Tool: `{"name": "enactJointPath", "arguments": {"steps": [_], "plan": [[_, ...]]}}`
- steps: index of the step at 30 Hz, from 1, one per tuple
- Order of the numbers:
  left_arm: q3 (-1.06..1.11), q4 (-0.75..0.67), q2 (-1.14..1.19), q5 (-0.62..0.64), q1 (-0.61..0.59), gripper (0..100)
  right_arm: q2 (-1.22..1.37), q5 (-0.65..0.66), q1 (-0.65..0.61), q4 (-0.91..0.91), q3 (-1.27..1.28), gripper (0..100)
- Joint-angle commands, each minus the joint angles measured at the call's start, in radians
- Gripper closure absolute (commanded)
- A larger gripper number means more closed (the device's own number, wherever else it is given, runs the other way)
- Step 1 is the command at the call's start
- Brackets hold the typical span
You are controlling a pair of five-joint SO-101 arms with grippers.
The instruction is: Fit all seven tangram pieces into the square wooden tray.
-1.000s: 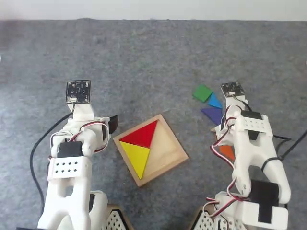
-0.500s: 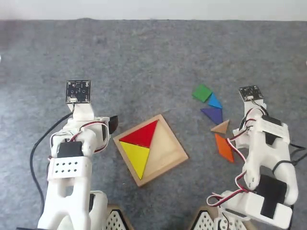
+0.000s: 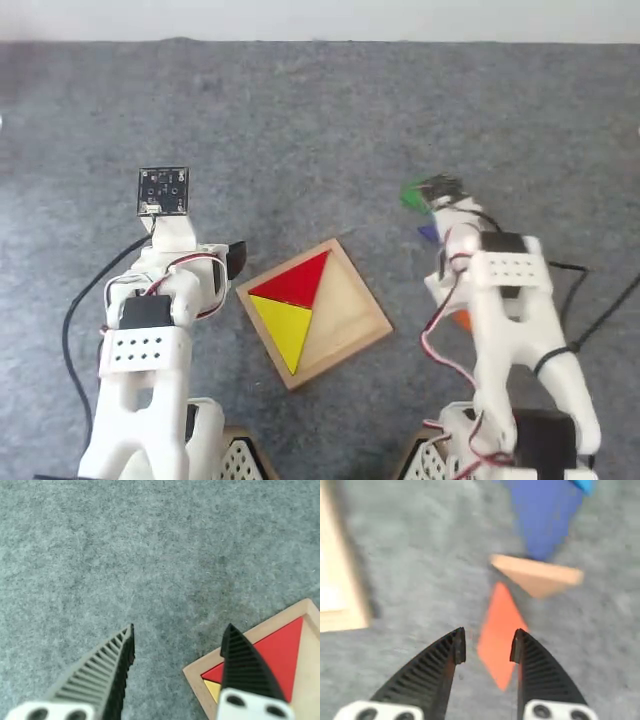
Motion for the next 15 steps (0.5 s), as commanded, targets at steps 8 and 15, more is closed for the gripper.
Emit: {"name": "enactJointPath", "arguments": {"steps": [8, 15], "plan": [[-0.005, -0.015, -0.026, 0.006, -0.002, 73, -0.001, -0.031, -0.045, -0.091, 0.055, 85.1], [-0.005, -0.015, -0.026, 0.006, -0.002, 73, 0.137, 0.003, 0.036, -0.174, 0.054, 85.1]]}}
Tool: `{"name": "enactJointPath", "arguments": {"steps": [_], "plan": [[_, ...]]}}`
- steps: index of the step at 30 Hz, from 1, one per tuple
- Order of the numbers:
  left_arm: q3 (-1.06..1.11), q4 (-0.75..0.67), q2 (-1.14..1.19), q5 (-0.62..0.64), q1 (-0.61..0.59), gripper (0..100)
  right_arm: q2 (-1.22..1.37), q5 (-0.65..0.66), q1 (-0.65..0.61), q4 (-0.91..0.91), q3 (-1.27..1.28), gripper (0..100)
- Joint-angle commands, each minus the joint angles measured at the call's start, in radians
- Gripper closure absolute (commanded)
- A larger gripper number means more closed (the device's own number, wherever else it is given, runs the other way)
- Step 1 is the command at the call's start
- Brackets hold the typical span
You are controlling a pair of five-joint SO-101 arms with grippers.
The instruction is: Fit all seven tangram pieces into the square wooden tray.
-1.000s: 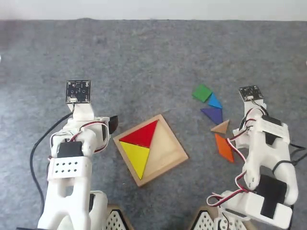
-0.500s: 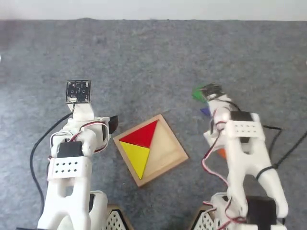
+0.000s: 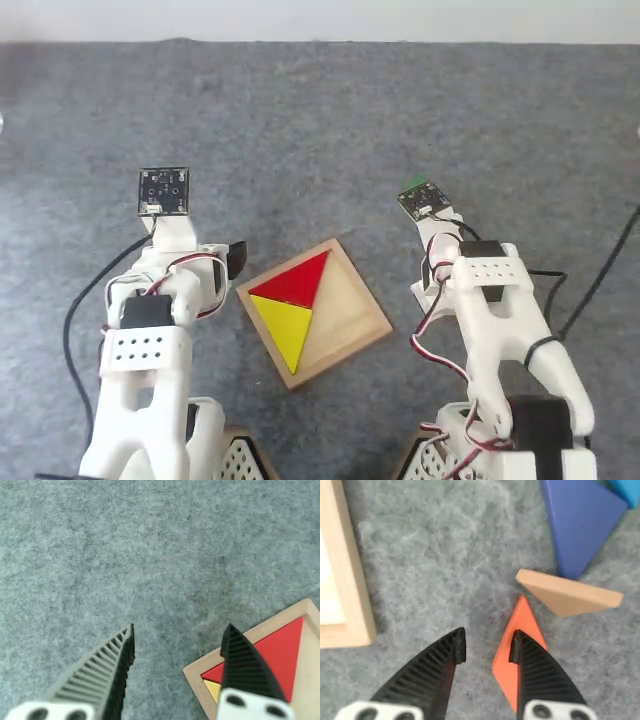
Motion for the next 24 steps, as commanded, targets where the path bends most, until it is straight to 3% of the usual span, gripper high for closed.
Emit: {"name": "enactJointPath", "arguments": {"steps": [1, 13, 21, 24], "plan": [[-0.005, -0.015, -0.026, 0.006, -0.002, 73, 0.054, 0.038, 0.077, -0.038, -0.009, 85.1], [-0.005, -0.018, -0.026, 0.006, -0.003, 73, 0.067, 0.153, 0.255, -0.039, -0.037, 85.1], [-0.005, -0.018, -0.026, 0.006, -0.003, 73, 0.056, 0.155, 0.325, -0.033, -0.074, 85.1], [-0.005, -0.02, -0.026, 0.006, -0.003, 73, 0.056, 0.155, 0.349, 0.048, -0.167, 85.0]]}}
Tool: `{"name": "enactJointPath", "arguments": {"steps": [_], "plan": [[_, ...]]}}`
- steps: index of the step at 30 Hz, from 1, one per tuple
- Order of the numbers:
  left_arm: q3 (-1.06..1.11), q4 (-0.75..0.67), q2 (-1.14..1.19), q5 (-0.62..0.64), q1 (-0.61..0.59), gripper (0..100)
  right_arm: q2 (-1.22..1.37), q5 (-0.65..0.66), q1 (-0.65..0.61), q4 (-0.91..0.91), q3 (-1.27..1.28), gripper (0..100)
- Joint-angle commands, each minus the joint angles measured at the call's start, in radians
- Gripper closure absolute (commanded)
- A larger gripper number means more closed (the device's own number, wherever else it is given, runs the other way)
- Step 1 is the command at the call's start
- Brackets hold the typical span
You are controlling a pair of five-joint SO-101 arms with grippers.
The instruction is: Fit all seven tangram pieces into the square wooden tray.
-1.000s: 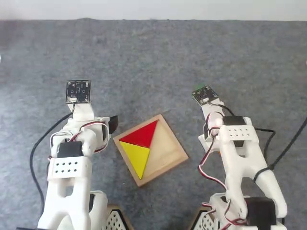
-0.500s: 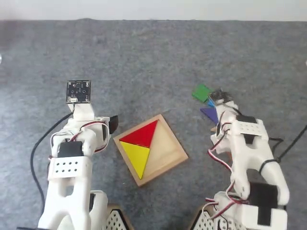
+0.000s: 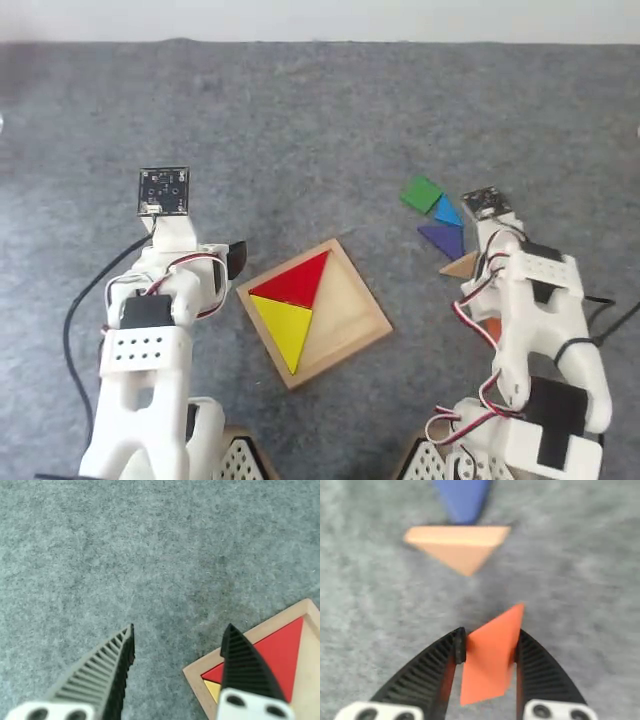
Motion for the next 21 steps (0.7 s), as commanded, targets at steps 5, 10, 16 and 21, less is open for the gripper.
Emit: {"name": "enactJointPath", "arguments": {"steps": [5, 10, 16, 21], "plan": [[-0.005, -0.02, -0.026, 0.006, -0.003, 73, -0.001, 0.091, -0.019, 0.17, -0.195, 85.0], [-0.005, -0.017, -0.026, 0.006, -0.003, 73, 0.001, 0.195, -0.047, 0.226, -0.193, 78.0], [-0.005, -0.02, -0.026, 0.006, -0.002, 73, -0.01, 0.089, -0.053, 0.209, -0.164, 72.4], [-0.005, -0.02, -0.026, 0.006, -0.002, 73, -0.01, -0.238, -0.054, 0.148, -0.155, 72.4]]}}
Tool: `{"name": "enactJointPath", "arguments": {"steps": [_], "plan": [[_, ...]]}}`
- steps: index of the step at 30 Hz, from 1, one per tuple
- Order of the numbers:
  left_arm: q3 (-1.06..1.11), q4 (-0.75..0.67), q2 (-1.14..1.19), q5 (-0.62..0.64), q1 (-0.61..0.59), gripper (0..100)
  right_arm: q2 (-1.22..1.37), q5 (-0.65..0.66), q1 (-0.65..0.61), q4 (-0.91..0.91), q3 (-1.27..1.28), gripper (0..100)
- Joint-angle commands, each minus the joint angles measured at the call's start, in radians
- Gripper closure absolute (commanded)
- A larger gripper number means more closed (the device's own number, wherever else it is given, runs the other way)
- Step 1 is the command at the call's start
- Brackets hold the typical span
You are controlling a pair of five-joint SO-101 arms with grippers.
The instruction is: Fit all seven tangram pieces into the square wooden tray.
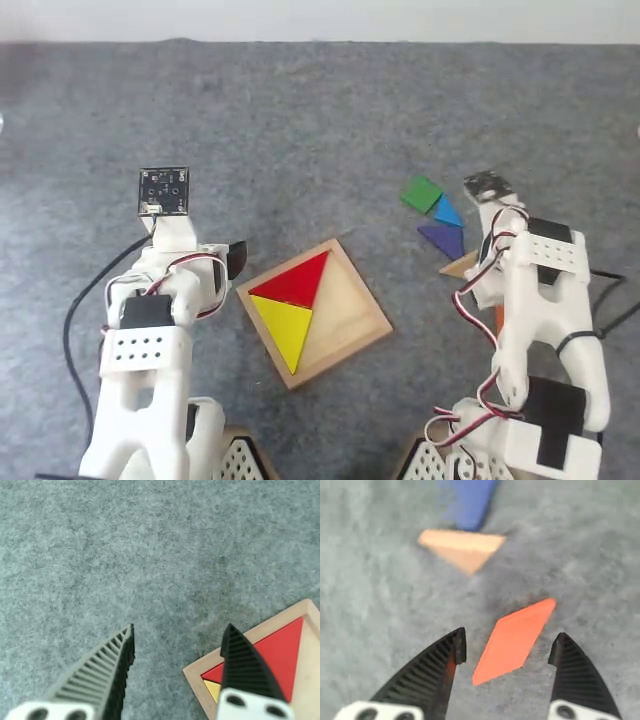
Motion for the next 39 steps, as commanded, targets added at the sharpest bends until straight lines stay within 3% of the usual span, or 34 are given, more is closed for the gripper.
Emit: {"name": "enactJointPath", "arguments": {"steps": [1, 7, 18, 33, 39], "plan": [[-0.005, -0.02, -0.026, 0.006, -0.002, 73, -0.012, -0.233, -0.031, -0.024, -0.008, 72.4], [-0.005, -0.02, -0.026, 0.005, -0.003, 73, -0.045, -0.276, -0.113, -0.01, -0.002, 72.4], [-0.005, -0.02, -0.026, 0.009, -0.003, 73, -0.071, -0.11, -0.01, -0.134, 0.12, 72.3], [-0.005, -0.02, -0.026, 0.008, -0.003, 73, -0.07, -0.106, 0.008, -0.186, 0.199, 72.7], [-0.005, -0.018, -0.026, 0.006, -0.003, 73, -0.07, -0.107, 0.033, -0.185, 0.207, 83.1]]}}
